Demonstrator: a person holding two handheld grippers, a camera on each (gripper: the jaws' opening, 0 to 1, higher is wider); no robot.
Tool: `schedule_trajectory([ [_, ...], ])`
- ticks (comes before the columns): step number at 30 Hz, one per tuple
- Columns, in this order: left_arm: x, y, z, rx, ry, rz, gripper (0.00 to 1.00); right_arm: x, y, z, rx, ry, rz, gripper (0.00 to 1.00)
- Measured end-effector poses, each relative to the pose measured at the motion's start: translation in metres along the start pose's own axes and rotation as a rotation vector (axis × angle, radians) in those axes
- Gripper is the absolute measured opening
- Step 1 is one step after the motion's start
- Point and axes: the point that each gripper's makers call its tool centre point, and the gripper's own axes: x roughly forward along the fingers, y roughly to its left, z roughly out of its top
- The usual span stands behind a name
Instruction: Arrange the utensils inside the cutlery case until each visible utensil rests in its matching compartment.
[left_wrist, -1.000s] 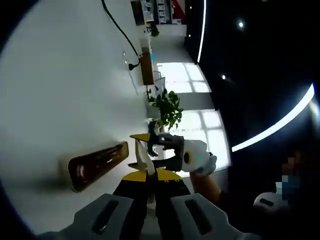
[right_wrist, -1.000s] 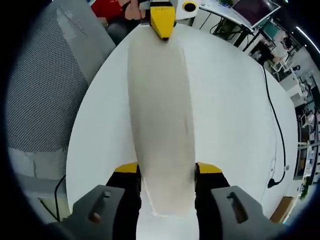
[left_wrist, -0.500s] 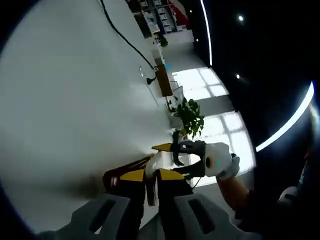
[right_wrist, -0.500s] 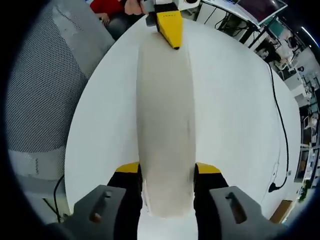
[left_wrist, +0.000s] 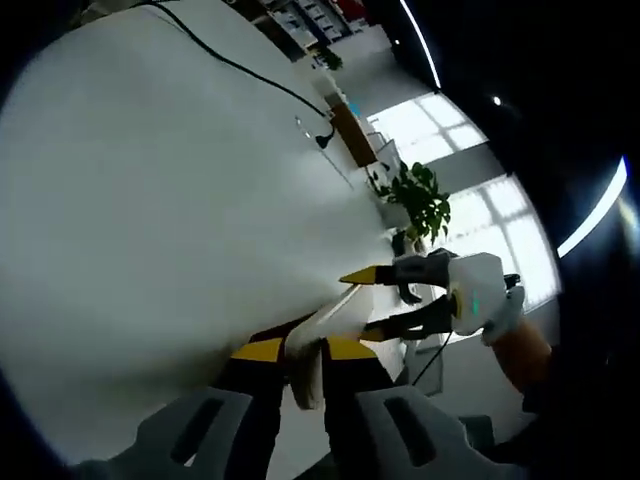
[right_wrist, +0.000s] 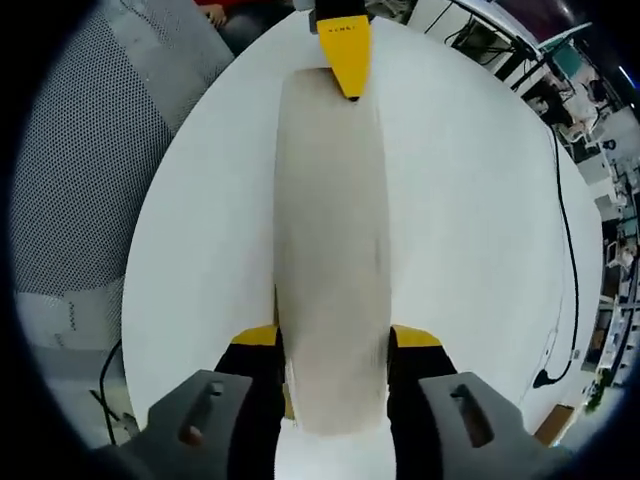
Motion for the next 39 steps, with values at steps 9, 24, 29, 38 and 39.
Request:
schedule_trajectory([
  [9, 0.004, -0.002, 0.001, 0.006, 0.032, 0.012, 0.15, -0.010, 0.012, -0.004, 0.072, 0.006, 0.084, 0.37],
  [24, 0.004, 0.015, -0.002, 0.092, 0.079, 0.130, 0.15, 0.010, 0.017, -0.001, 0.076, 0.028, 0.095, 0.37],
  [29, 0.006, 0.022, -0.003, 0.114, 0.092, 0.132, 0.15, 0.015, 0.021, -0.003, 0.077, 0.034, 0.109, 0.37],
  [38, 0.004, 0.023, 0.006, 0.146, 0.057, 0.148, 0.13, 0.015, 0.016, -0.003, 0.089, 0.016, 0.092, 0.37],
  [39, 0.003, 0.023, 0.007, 0.151, 0.049, 0.150, 0.13, 0.015, 0.015, -0.003, 0.091, 0.014, 0.091, 0.37],
])
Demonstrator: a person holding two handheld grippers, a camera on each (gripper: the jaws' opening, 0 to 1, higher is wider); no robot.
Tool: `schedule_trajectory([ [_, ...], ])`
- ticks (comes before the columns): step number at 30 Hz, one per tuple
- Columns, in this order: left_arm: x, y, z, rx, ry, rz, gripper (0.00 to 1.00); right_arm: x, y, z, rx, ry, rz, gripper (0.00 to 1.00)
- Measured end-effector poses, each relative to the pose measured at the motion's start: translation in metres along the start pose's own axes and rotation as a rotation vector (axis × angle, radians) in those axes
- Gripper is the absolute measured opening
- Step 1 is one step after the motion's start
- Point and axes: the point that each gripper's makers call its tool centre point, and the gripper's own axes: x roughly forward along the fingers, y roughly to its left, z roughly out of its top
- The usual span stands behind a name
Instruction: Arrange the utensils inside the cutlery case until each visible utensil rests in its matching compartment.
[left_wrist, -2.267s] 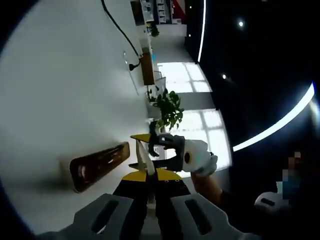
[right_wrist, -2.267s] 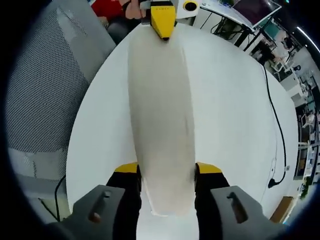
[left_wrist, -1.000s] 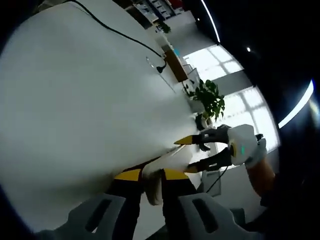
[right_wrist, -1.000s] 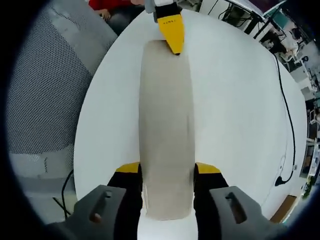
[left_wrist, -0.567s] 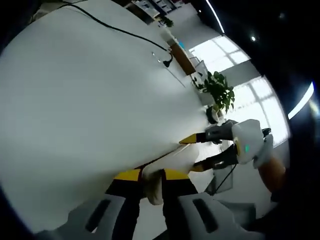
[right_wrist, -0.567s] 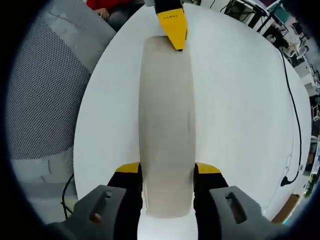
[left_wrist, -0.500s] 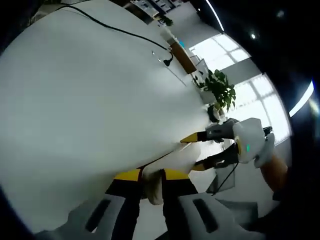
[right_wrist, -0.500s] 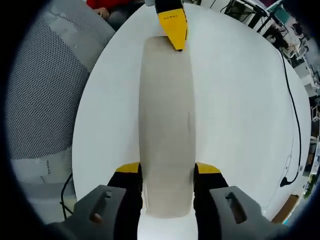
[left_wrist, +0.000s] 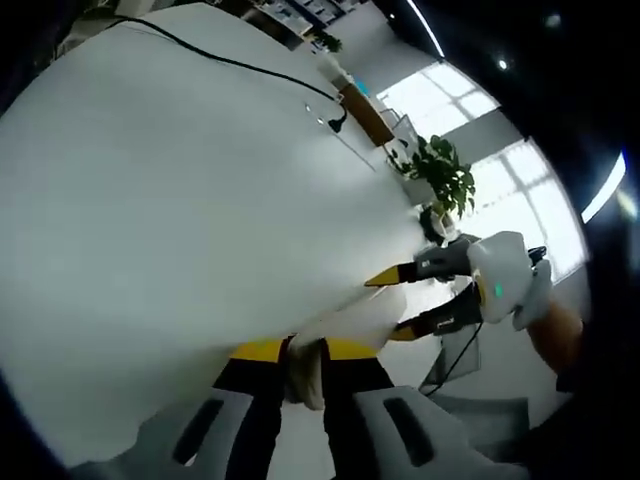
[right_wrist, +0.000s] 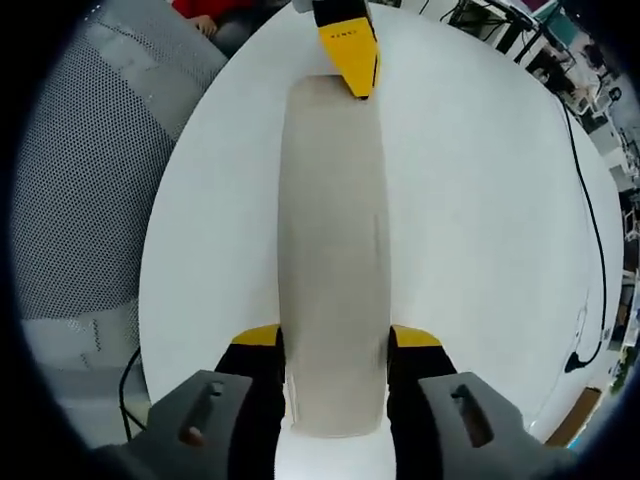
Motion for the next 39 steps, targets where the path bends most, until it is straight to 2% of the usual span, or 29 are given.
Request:
schedule_trajectory([
  [3, -0.001, 0.003, 0.003, -0.029, -0.020, -0.010, 0.13, 0.001, -0.002, -0.002, 0.002, 0.005, -0.003, 0.37],
  [5, -0.003, 0.005, 0.004, -0.038, -0.025, -0.008, 0.13, 0.002, 0.002, -0.002, 0.015, -0.003, 0.022, 0.37],
  [14, -0.003, 0.011, -0.006, -0.045, 0.006, 0.018, 0.13, 0.005, 0.001, 0.002, 0.020, 0.002, 0.021, 0.37],
  [18, -0.001, 0.011, -0.013, -0.024, 0.031, 0.032, 0.13, 0.005, 0.000, 0.001, 0.019, 0.008, 0.018, 0.37],
  [28, 0.000, 0.013, -0.010, 0.011, 0.041, 0.044, 0.14, 0.007, -0.001, -0.001, 0.014, 0.017, 0.005, 0.38],
  [37, -0.001, 0.008, -0.016, 0.029, 0.048, 0.039, 0.14, 0.007, 0.000, -0.001, 0.014, 0.033, 0.031, 0.38],
  [39, -0.002, 0.008, -0.018, 0.021, 0.052, 0.036, 0.14, 0.006, -0.002, 0.000, -0.012, 0.041, 0.022, 0.38],
])
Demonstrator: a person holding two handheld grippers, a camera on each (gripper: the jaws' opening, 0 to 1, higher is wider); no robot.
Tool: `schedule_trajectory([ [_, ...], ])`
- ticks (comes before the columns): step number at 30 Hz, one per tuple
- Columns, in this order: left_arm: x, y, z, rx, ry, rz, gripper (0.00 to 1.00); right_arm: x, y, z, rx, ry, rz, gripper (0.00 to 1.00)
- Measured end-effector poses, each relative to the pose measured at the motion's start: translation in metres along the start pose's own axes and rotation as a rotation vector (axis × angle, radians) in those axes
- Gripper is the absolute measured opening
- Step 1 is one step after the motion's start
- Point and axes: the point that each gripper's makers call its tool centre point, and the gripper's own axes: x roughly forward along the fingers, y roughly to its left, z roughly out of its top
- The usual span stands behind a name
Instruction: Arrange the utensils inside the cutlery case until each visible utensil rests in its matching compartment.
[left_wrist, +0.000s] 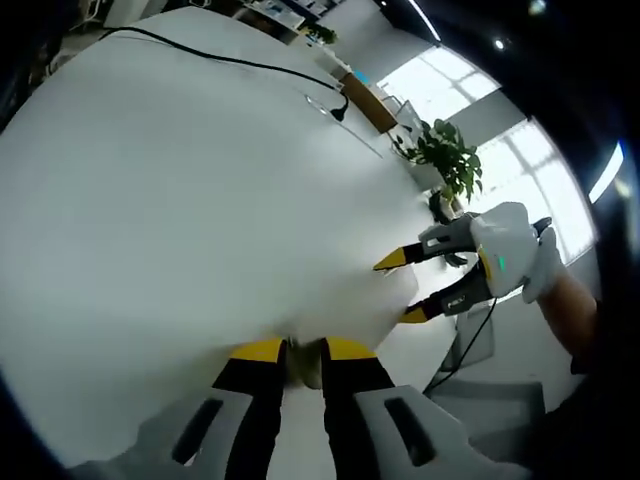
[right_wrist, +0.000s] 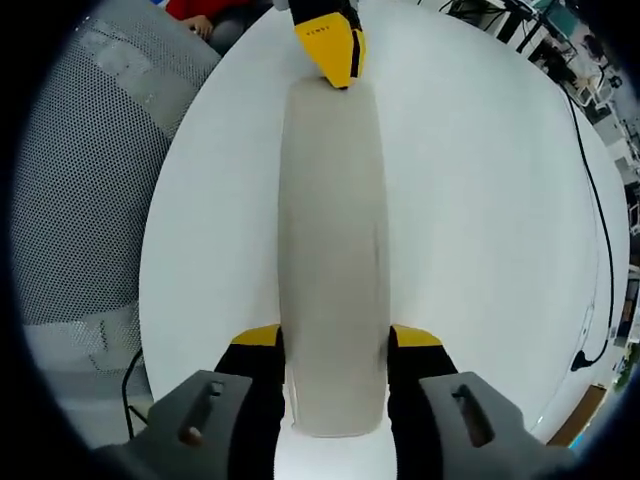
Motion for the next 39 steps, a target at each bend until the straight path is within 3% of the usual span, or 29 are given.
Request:
schedule_trajectory([
  [9, 0.000, -0.001, -0.004, 0.000, 0.007, -0.007, 0.17, -0.005, -0.002, 0.009, -0.026, 0.009, -0.023, 0.38],
  [30, 0.005, 0.001, -0.005, 0.042, 0.056, 0.004, 0.17, 0.002, 0.000, -0.006, -0.038, 0.031, -0.001, 0.37],
  [35, 0.005, 0.000, -0.003, 0.087, 0.082, 0.030, 0.16, 0.003, 0.000, -0.004, -0.027, 0.043, -0.010, 0.37],
  [37, 0.004, 0.000, -0.002, 0.178, 0.105, 0.056, 0.16, 0.004, 0.000, -0.005, -0.023, 0.050, -0.001, 0.37],
  [39, 0.005, -0.002, -0.001, 0.184, 0.109, 0.067, 0.16, 0.004, -0.001, -0.005, -0.018, 0.047, 0.005, 0.37],
])
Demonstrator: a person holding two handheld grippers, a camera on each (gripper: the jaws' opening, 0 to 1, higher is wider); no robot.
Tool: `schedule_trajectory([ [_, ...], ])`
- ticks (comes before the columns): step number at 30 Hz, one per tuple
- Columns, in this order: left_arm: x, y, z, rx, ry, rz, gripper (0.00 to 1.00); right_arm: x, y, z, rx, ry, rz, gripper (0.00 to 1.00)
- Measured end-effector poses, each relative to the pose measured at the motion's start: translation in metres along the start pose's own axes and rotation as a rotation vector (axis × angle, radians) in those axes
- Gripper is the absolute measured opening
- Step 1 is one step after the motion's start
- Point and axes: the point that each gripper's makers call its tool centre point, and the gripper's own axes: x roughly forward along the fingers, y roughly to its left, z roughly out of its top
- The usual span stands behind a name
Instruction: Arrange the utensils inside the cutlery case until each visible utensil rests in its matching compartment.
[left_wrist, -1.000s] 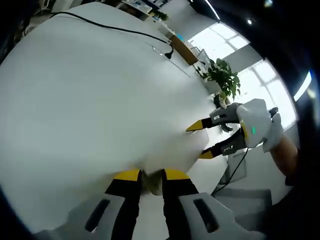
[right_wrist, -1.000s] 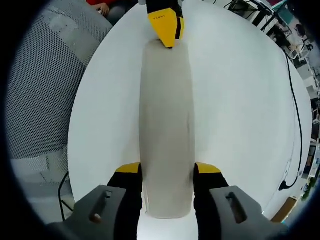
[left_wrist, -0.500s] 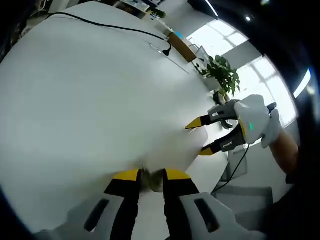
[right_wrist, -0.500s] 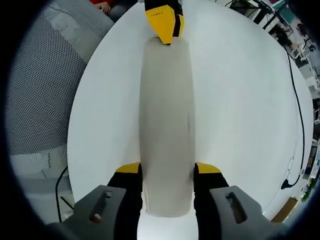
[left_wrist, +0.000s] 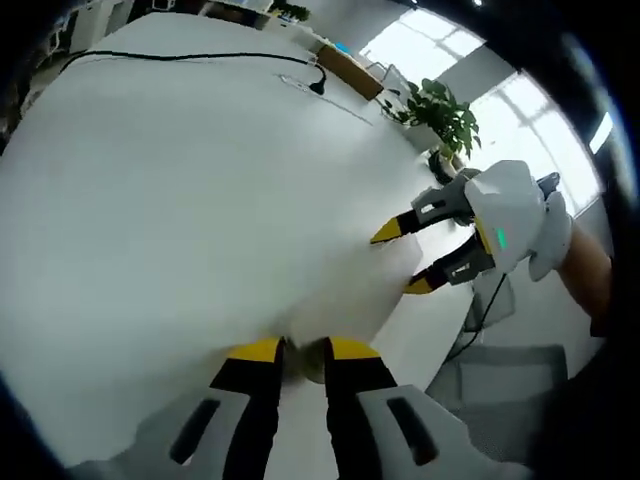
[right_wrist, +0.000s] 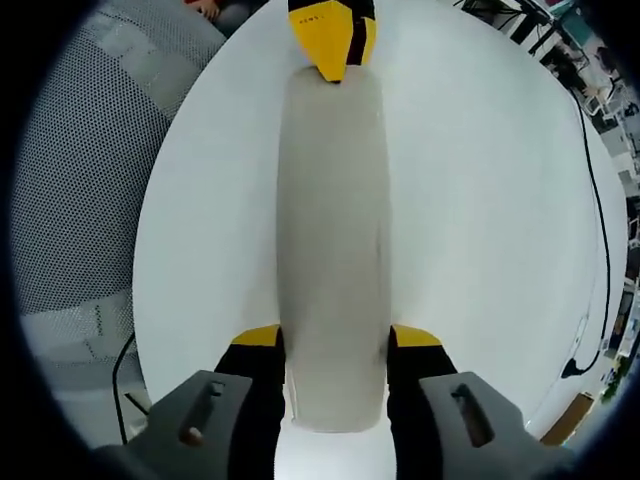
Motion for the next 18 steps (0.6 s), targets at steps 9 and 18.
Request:
schedule_trajectory([
  [9, 0.0008, 0.0052, -0.0023, -0.089, 0.029, -0.028, 0.14, 0.0016, 0.0017, 0.0009, 0.013, 0.007, 0.015, 0.37],
  [18, 0.0012, 0.0052, 0.0023, -0.046, 0.053, 0.021, 0.14, -0.0010, 0.0051, 0.0005, 0.045, -0.025, 0.032, 0.38],
])
